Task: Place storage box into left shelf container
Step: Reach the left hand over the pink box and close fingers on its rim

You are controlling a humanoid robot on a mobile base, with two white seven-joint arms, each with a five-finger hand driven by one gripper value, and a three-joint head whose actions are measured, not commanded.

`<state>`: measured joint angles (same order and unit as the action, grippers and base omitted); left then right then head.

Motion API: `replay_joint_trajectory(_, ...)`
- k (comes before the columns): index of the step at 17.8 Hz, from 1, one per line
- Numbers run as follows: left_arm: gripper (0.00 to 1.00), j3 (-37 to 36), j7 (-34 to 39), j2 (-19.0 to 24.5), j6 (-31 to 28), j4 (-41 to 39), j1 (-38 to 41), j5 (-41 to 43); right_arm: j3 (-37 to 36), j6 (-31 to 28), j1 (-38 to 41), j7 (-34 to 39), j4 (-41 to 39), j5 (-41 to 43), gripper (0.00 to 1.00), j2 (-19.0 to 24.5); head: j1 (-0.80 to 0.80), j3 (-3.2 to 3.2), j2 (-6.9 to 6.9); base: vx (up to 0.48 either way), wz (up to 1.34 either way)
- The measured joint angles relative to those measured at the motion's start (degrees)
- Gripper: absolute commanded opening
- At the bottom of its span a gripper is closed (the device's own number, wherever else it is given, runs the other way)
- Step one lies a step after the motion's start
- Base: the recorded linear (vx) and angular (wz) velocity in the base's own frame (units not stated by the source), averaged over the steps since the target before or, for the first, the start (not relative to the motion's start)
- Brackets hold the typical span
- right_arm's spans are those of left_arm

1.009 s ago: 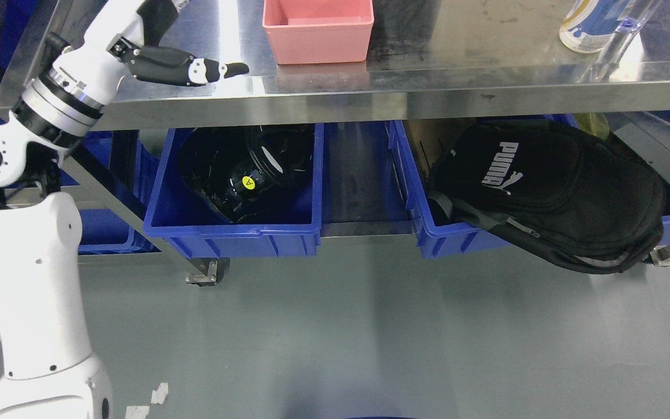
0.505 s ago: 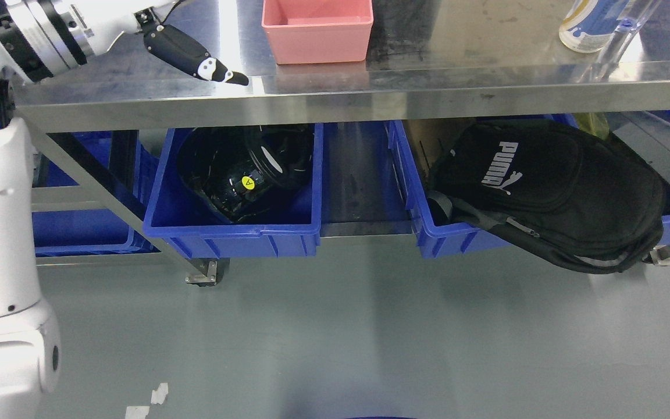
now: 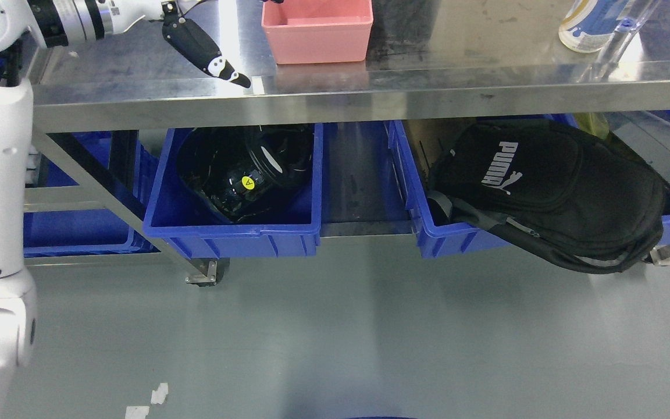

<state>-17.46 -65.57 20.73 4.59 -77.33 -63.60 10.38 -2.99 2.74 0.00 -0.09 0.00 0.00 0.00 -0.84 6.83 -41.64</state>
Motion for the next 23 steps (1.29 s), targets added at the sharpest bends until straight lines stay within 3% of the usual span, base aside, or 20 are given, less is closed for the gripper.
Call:
replay_joint_trajectory(15, 0.91, -8.71, -0.33, -7.96, -0.01, 15.01, -9.43, 9.48, 0.00, 0.06, 0.00, -0.11, 0.00, 0.00, 1.00, 0.00, 0.00, 0.00, 0.00, 0.000, 0.00)
replay_joint_trajectory(18, 0.83, -10.04, -0.33, -9.40, -0.01, 17.81, -10.15, 10.80, 0.00, 0.07, 0.00, -0.27, 0.00, 0.00, 1.00, 0.00, 0.00, 0.00, 0.00, 0.000, 0.00)
replay_joint_trajectory(23, 0.50, -11.16, 0.11, -11.06, 0.41, 21.32, -10.88, 13.64, 0.00, 0.11, 0.00, -0.26, 0.00, 0.00, 1.00, 0.00, 0.00, 0.00, 0.00, 0.000, 0.01)
